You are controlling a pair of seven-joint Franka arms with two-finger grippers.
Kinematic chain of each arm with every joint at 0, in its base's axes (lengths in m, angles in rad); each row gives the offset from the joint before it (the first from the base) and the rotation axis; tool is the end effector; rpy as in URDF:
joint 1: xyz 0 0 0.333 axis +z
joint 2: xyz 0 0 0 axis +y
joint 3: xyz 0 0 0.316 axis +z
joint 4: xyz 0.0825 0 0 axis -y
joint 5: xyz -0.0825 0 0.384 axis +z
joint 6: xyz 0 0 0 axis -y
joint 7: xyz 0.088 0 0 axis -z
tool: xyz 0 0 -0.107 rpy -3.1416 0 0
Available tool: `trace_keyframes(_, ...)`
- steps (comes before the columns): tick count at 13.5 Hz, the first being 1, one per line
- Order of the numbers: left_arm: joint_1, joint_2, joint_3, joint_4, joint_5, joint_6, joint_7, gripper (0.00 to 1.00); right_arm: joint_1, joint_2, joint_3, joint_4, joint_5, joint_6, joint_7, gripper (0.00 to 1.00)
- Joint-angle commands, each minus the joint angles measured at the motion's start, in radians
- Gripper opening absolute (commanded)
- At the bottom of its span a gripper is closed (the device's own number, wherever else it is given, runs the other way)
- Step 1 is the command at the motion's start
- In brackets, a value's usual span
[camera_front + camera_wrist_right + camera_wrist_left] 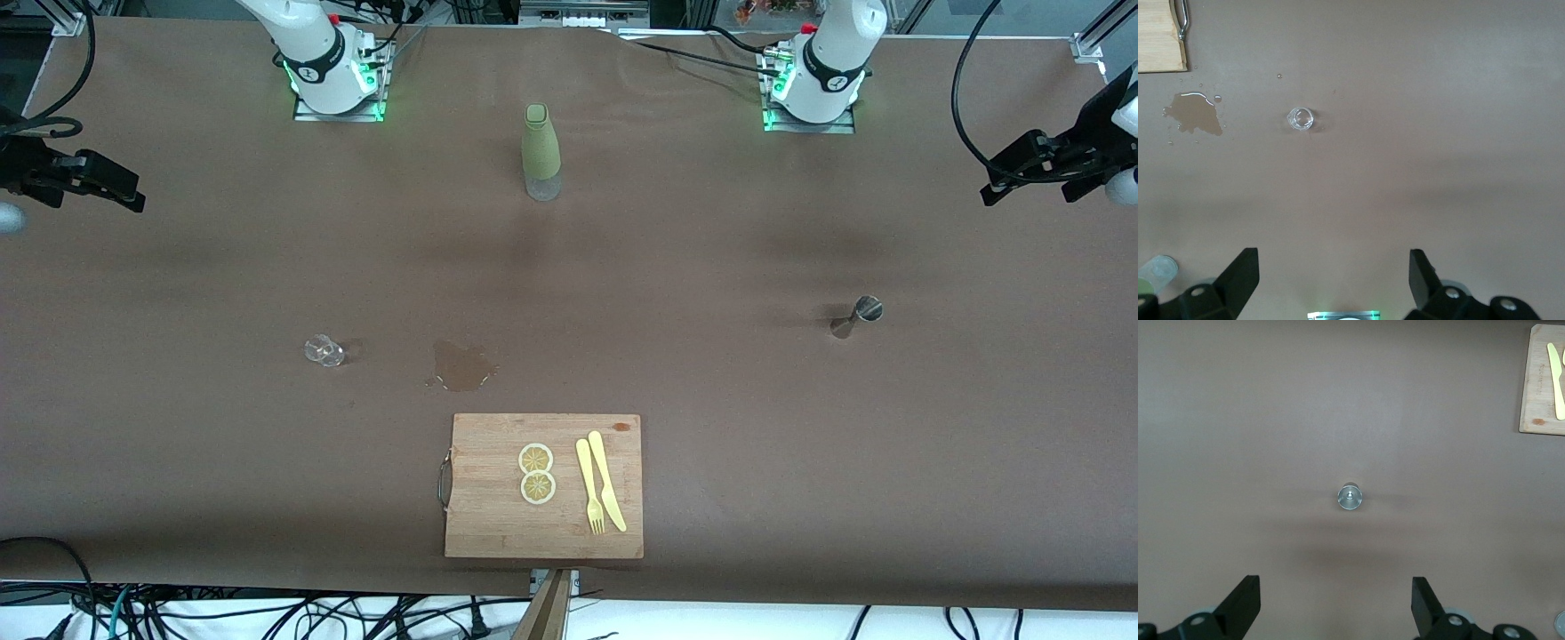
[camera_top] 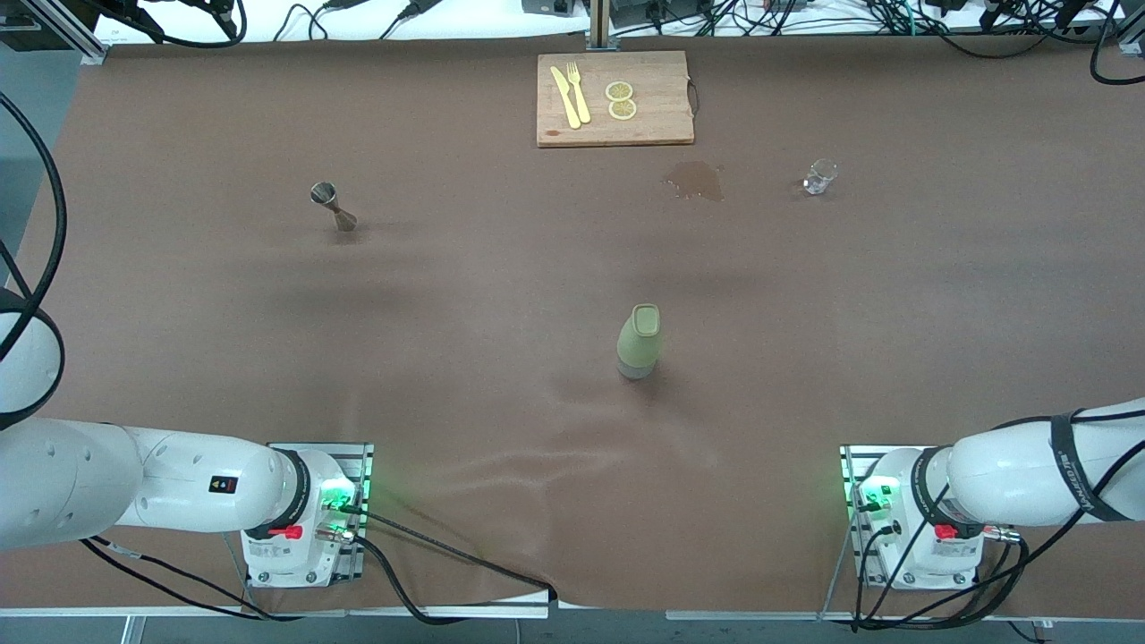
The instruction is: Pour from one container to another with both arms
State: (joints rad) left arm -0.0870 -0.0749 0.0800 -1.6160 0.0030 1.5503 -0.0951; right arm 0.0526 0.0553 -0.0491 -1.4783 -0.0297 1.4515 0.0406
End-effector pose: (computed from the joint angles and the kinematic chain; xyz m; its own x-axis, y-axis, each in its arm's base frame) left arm 0.5291 -0.0016 0.6418 0.9961 0.0879 0.0086 0.0878 -0.9961 0.0038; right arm 0.5594 -0.0007 0.6269 0.9959 -0.0408 -0.0805 -0.0380 -0.9986 0.0357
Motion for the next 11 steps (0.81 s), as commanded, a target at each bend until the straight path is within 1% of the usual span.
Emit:
trace_keyframes(1, 0.010, -0.003, -0.002, 0.015, -0.032, -0.019, 0.005, 1.00, -0.005, 0.000, 0.005, 0.010, -0.010, 0.001, 0.008, 1.00)
trace_keyframes(6, 0.012, 0.000, 0.000, 0.018, -0.041, -0.015, 0.005, 1.00, -0.005, 0.000, 0.005, 0.010, -0.010, 0.001, 0.007, 1.00)
trace_keyframes(11, 0.006, 0.000, 0.000, 0.018, -0.025, -0.027, 0.003, 1.00, -0.005, 0.000, 0.005, 0.010, -0.010, 0.001, 0.008, 1.00)
